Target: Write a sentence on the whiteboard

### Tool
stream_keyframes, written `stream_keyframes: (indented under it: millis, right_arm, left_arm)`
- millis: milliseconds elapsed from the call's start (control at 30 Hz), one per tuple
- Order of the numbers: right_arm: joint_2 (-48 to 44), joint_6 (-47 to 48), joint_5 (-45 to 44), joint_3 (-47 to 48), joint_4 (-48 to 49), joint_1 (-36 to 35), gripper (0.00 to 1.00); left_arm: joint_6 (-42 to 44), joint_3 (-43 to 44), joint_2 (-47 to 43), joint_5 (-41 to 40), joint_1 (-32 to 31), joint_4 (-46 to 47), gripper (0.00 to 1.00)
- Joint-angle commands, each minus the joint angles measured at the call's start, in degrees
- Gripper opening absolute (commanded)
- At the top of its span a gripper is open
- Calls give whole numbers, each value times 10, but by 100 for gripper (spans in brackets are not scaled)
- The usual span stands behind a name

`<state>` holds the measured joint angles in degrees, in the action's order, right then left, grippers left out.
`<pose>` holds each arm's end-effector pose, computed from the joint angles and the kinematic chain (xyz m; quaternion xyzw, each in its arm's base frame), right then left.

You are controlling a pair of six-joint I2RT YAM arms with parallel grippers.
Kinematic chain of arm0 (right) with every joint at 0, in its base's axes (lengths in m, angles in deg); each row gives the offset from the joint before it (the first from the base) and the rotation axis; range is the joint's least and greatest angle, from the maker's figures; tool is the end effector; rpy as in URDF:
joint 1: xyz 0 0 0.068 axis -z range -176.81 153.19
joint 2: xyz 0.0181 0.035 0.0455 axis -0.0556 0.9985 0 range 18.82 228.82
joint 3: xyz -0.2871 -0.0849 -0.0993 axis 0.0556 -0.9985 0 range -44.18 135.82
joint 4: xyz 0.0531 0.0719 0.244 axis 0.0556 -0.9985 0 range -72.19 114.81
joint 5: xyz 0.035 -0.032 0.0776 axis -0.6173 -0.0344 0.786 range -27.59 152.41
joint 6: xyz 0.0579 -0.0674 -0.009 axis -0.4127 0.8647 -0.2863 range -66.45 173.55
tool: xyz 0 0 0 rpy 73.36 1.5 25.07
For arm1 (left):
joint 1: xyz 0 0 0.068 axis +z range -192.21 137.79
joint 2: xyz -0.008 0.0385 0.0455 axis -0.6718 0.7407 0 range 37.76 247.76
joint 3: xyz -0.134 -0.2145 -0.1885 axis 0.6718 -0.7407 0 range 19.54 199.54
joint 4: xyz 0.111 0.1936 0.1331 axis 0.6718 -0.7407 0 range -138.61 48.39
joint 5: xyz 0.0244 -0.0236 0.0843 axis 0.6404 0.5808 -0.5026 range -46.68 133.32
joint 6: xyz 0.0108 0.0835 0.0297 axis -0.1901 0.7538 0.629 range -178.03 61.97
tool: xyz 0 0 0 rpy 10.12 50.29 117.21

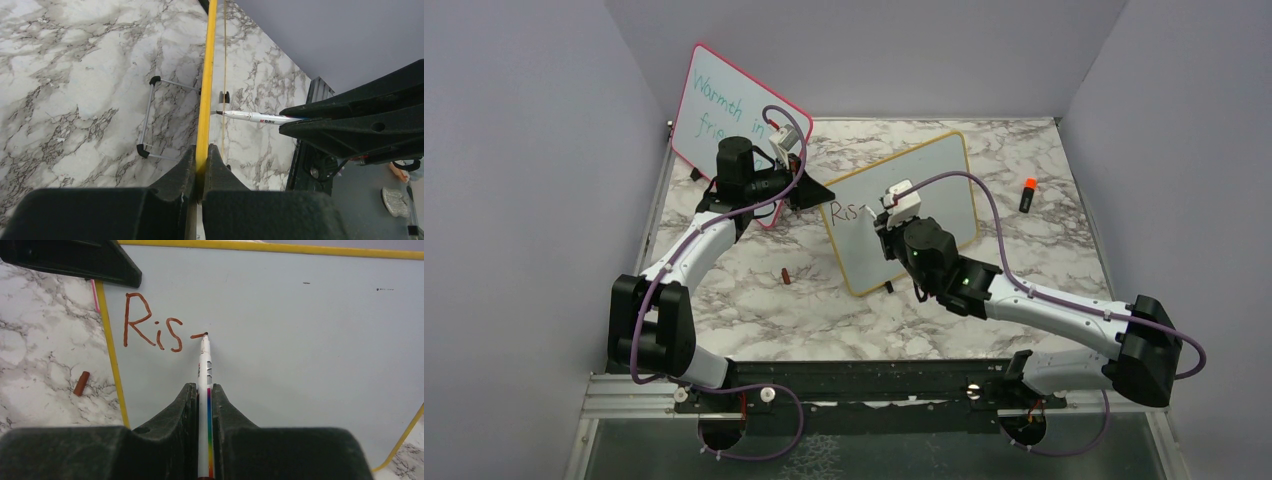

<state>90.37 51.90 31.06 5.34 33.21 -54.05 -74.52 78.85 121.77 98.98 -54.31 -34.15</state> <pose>0.2018 0.2372 0.3364 -0.2051 0.7474 0.1076 0.6227 0.3259 -0.1371 0.3373 0.2494 0.7220 -0.4938 0.4154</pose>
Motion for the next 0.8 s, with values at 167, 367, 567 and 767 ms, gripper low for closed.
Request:
stream_keyframes:
  millis: [167, 367, 567, 767]
  right_arm:
    - [5, 10, -6, 6, 34, 11, 1]
    - [10, 11, 27, 10, 39, 11, 1]
    - [14, 11, 48, 17, 28, 12, 1]
    - [14, 11, 68, 20, 10, 11, 1]
  left_arm:
    - [21, -9, 12, 7, -10, -33, 0]
    - [21, -8, 12, 5, -10, -33, 0]
    - [21, -8, 12, 5, -10, -34, 0]
    - [21, -8, 12, 6, -10, -34, 0]
